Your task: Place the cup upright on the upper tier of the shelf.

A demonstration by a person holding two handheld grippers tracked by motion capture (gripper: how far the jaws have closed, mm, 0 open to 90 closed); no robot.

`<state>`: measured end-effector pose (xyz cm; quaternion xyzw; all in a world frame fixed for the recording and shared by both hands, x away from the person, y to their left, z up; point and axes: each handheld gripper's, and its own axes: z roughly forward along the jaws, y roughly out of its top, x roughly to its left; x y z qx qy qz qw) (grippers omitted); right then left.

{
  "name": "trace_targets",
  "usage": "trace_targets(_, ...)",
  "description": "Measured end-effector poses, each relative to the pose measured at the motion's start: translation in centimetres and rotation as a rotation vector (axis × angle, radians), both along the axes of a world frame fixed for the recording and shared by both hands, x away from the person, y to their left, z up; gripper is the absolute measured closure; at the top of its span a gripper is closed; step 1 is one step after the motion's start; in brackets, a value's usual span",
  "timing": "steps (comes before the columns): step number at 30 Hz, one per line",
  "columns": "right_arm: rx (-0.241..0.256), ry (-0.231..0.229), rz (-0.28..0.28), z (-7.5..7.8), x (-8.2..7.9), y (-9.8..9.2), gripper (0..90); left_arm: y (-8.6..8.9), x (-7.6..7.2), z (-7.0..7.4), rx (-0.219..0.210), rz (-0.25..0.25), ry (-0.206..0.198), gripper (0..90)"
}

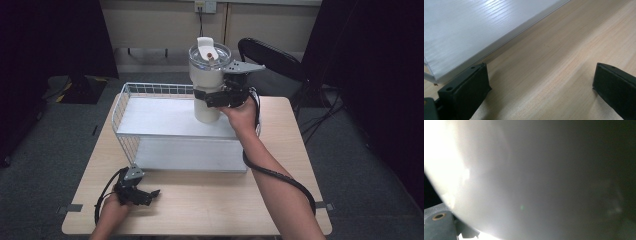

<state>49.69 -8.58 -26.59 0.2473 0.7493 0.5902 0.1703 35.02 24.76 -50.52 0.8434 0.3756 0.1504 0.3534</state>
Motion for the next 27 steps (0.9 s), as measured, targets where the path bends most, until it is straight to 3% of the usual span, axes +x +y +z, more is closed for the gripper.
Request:
trace_targets(10,-0.009,0.001,-0.015,0.02,-0.15,0.04,9.0,0.0,0.0,0.0,0.0,0.0,0.0,0.0)
trace_targets(17,-0.045,0.007,-0.019,-0.15,-0.3,0.01,8.5,0.0,0.0,0.0,0.0,0.0,0.0,0.0)
trace_targets(27,-0.026,0.035,-0.031,-0.61,-0.47,-0.28,8.0,0.0,0.0,0.0,-0.001,0.0,0.001,0.0)
